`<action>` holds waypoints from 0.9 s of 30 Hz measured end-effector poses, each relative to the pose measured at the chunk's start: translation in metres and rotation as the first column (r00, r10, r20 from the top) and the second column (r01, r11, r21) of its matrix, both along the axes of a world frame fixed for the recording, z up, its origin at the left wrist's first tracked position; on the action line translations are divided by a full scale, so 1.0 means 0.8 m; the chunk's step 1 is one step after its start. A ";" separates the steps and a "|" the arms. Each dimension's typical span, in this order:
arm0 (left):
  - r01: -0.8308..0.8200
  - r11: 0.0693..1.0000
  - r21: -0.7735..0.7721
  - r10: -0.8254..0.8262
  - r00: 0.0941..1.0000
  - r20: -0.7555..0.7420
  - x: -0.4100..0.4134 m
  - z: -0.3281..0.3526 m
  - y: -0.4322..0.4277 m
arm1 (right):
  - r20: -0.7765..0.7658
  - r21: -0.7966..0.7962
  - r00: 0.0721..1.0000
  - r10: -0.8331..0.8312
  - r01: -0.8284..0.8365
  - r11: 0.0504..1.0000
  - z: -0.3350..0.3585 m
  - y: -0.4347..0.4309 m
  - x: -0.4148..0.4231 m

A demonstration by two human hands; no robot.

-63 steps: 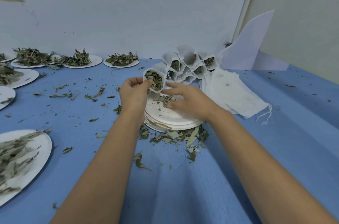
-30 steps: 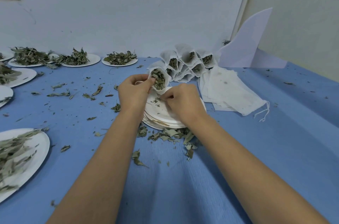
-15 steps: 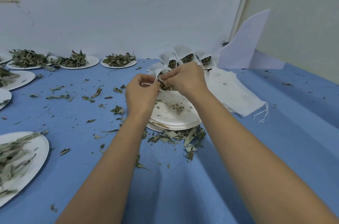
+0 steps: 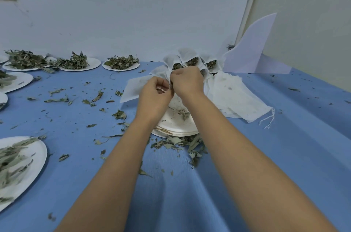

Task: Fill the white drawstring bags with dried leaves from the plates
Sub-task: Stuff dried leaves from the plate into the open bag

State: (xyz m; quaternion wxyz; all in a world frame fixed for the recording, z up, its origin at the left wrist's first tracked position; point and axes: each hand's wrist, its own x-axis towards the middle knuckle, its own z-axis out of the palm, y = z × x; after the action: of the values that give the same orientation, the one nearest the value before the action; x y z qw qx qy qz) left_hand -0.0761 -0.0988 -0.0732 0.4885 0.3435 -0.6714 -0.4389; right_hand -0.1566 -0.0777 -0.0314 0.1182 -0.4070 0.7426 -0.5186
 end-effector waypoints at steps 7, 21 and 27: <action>-0.001 1.000 -0.026 0.001 1.000 -0.011 0.005 0.000 -0.002 | 0.278 -0.008 0.947 0.163 -0.168 0.986 0.010 0.004 0.017; -0.153 0.988 -0.025 0.151 0.986 -0.072 0.002 0.002 0.002 | -0.091 0.086 0.966 0.242 -0.234 0.968 0.000 0.018 0.009; -0.011 1.000 0.022 0.013 0.993 -0.114 0.008 0.003 -0.004 | -0.103 -0.059 0.975 0.197 -0.204 0.977 0.002 0.023 -0.001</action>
State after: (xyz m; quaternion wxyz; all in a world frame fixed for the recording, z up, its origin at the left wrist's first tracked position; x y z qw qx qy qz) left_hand -0.0697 -0.1021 -0.0705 0.5250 0.3270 -0.6354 -0.4622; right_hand -0.1577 -0.0591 -0.0294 0.1199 -0.5083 0.6842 -0.5090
